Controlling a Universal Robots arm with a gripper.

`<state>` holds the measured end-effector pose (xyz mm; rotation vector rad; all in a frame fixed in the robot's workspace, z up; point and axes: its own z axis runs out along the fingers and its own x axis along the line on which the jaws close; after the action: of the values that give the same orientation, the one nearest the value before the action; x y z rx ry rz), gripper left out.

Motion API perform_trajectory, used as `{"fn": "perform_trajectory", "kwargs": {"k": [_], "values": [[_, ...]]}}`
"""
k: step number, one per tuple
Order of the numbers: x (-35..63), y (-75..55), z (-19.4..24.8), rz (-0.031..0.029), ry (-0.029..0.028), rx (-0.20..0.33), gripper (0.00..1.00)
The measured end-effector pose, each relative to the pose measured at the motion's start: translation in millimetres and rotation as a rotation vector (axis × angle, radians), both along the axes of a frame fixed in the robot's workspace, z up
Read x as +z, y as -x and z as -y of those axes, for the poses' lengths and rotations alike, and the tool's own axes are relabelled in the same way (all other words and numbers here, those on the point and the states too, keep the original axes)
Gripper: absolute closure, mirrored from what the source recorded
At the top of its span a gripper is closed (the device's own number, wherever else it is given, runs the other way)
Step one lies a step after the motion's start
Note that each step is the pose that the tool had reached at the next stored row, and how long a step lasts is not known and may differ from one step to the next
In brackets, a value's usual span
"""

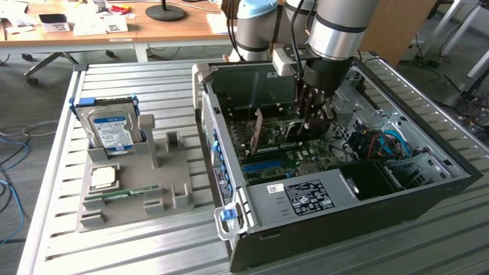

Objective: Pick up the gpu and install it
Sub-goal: 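Insert the gpu into the slot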

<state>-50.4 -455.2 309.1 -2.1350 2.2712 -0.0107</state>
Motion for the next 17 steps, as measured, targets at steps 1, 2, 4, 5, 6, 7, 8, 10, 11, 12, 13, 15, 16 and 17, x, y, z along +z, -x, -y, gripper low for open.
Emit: {"fn": "perform_trajectory", "kwargs": {"k": [1, 2, 4, 5, 6, 7, 8, 10, 11, 12, 13, 15, 16, 17], "values": [[0.0, 0.0, 0.0, 0.0, 0.0, 0.0, 0.73], [0.0, 0.0, 0.0, 0.0, 0.0, 0.0, 0.73], [-0.1, 0.0, 0.0, 0.0001, -0.0002, 0.0, 0.73], [-0.2, 0.0, 0.0, 0.0001, -0.0002, 0.0, 0.73], [-0.7, 0.0, -0.1, 0.0003, -0.0006, 0.0, 0.73], [-1.4, 0.0, -0.1, 0.0003, -0.0006, 0.0, 0.73], [-2.0, 0.0, 0.0, 0.0002, -0.0004, 0.0, 0.73], [-3.5, 0.0, 0.0, 0.0001, -0.0003, 0.0, 0.73], [-4.1, 0.0, 0.0, 0.0001, -0.0002, 0.0, 0.73], [-4.2, 0.0, 0.0, 0.0, 0.0, 0.0, 0.73], [-4.2, 0.0, 0.0, 0.0, 0.0, 0.0, 0.73], [-4.2, 0.0, 0.0, 0.0, 0.0, 0.0, 0.73], [-4.3, 0.1, 0.0, 0.0001, -0.0001, 0.0, 0.73], [-4.4, 0.3, 0.0, 0.0001, -0.0004, 0.0, 0.73]]}}
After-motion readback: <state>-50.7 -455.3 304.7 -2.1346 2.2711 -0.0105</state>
